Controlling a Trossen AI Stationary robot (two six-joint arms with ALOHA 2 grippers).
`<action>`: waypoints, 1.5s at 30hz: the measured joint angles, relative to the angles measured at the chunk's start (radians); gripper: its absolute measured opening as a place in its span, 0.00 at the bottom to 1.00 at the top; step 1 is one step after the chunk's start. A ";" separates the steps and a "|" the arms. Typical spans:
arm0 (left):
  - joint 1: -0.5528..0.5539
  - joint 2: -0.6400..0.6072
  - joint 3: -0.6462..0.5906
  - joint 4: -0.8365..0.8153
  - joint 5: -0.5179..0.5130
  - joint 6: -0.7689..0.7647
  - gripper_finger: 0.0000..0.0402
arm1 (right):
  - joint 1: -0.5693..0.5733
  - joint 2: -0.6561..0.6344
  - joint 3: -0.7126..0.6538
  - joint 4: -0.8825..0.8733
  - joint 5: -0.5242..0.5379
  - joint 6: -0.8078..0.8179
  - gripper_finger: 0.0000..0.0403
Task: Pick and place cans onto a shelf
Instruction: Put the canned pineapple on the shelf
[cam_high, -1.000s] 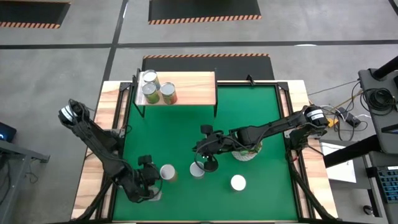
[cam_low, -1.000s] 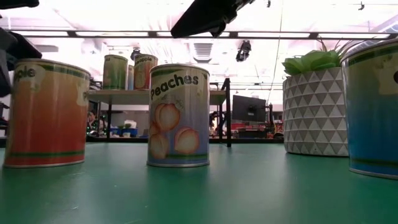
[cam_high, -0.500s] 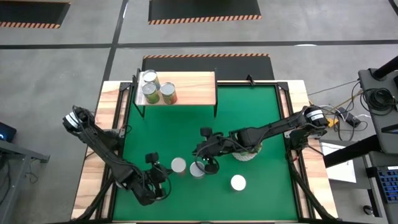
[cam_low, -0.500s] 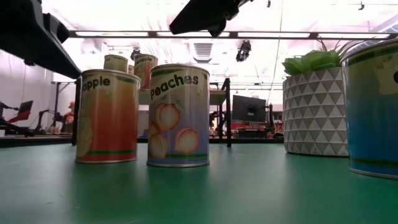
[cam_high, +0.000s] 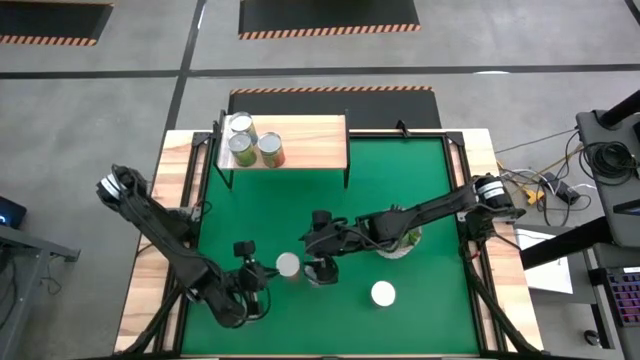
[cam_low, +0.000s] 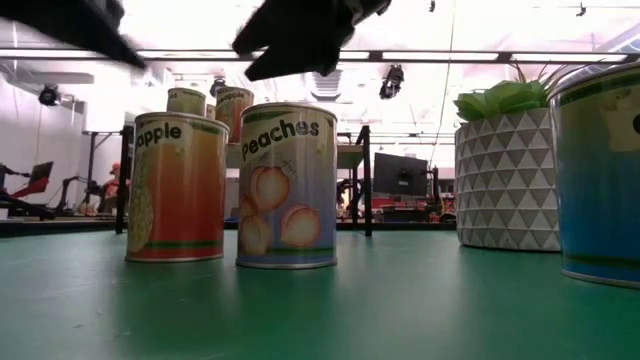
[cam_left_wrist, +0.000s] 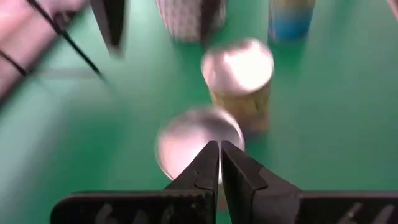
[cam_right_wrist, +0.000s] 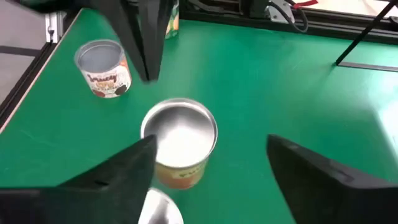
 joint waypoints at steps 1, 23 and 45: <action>0.001 -0.024 0.007 -0.004 -0.019 0.046 0.00 | 0.000 0.010 0.018 -0.012 0.000 0.000 0.76; -0.002 -0.323 -0.013 -0.040 -0.476 0.317 0.00 | 0.021 0.373 0.556 -0.555 0.001 0.110 0.92; -0.002 -0.293 -0.013 -0.058 -0.476 0.318 0.00 | 0.019 0.477 0.679 -0.625 0.000 0.126 0.68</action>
